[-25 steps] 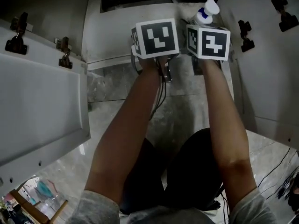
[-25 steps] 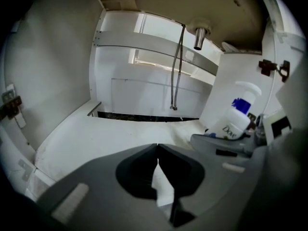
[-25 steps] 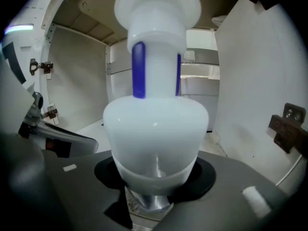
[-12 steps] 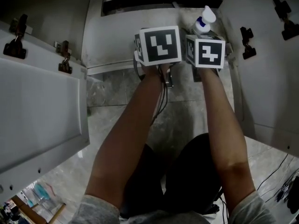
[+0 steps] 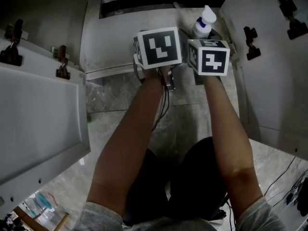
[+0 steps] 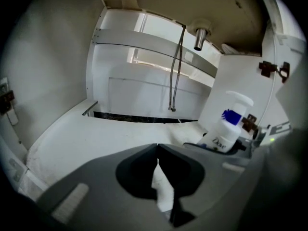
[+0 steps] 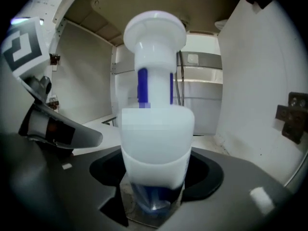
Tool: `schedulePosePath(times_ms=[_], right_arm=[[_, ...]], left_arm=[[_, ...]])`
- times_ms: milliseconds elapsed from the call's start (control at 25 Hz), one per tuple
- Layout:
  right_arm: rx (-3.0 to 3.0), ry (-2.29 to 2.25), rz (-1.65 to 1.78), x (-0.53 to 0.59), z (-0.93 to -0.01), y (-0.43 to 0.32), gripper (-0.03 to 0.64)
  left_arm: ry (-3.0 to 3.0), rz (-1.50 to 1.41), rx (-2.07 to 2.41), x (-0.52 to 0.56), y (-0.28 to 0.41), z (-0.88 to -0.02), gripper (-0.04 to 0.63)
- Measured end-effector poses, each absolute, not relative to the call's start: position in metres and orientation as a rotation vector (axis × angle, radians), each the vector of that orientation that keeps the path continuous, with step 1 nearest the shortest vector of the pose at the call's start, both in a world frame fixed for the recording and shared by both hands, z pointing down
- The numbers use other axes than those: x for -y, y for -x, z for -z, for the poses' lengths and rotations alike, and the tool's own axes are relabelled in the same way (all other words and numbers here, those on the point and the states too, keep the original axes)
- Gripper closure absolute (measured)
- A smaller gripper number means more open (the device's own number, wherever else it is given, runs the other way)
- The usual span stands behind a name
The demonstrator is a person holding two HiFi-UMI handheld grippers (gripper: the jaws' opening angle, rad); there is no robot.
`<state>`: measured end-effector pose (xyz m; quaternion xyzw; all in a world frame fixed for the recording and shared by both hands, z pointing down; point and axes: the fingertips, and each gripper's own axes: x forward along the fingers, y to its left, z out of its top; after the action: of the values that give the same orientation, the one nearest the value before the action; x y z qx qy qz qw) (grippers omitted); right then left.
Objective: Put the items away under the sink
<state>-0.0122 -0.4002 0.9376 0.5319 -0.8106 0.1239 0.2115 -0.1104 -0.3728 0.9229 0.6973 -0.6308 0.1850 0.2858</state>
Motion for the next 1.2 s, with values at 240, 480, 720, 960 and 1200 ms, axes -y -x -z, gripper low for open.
schedulePosePath(times_ms=[240,480,720,960,1200], right_arm=[[2.292,-1.476,-0.346,0.387,-0.927,0.017,0.249],[2.282,-1.51,-0.281,0.382,-0.912,0.01,0.25],[2.312,-1.551,-0.279,0.365,-0.897,0.008,0.25],[2.299,-1.624,-0.271,0.358,-0.882,-0.006,0.285],[2.315,-1.684,-0.258,0.332,-0.86,-0.02,0.346]], left_arm=[[-1.878,-0.469,1.696,0.376,0.11,-0.922,0.583],[-1.874,-0.445,1.699,0.375,0.111,-0.92,0.583],[-1.874,-0.44,1.696,0.373,0.11,-0.92,0.583],[-1.887,-0.441,1.668,0.372,0.105,-0.921,0.583],[-1.863,-0.442,1.659,0.369,0.107,-0.926,0.583]])
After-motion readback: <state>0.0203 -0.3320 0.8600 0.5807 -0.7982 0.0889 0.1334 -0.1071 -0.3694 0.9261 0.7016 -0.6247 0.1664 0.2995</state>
